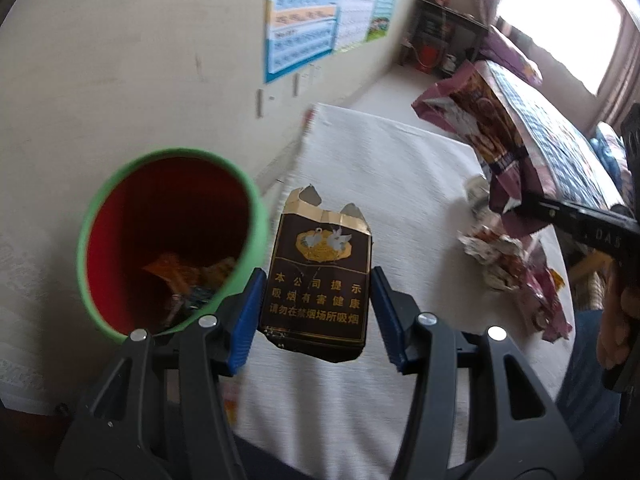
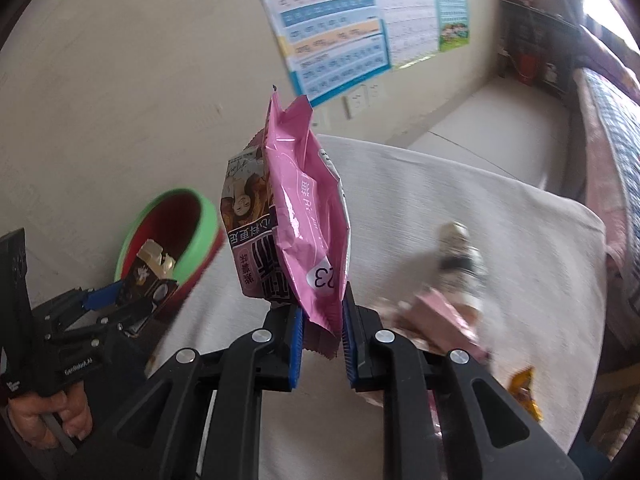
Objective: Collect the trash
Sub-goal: 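Carry the cigarette box and pink bag over the red bucket with both tools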
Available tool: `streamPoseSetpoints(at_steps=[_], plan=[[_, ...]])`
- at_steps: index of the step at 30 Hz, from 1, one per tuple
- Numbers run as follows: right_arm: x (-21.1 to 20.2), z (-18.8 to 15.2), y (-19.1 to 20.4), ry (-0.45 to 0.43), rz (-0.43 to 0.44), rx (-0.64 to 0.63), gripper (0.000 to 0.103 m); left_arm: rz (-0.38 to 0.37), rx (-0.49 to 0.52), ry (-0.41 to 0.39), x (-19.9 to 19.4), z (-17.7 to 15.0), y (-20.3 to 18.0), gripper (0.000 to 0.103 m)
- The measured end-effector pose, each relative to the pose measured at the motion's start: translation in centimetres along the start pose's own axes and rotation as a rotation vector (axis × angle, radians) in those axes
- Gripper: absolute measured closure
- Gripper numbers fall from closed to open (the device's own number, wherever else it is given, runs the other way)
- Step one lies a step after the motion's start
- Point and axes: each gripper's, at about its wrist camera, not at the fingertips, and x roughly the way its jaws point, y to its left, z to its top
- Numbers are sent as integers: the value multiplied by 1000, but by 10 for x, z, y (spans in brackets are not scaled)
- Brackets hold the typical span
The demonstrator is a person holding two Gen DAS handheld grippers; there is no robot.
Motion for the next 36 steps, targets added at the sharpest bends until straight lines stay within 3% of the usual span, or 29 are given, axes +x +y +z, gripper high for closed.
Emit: streamPoseSetpoints(at_steps=[16, 36], plan=[[56, 34, 115, 34, 118, -137, 87, 99, -156, -41, -23, 0, 104, 52], [128, 44, 193, 116, 157, -230, 87, 105, -276, -72, -28, -1, 167, 52]])
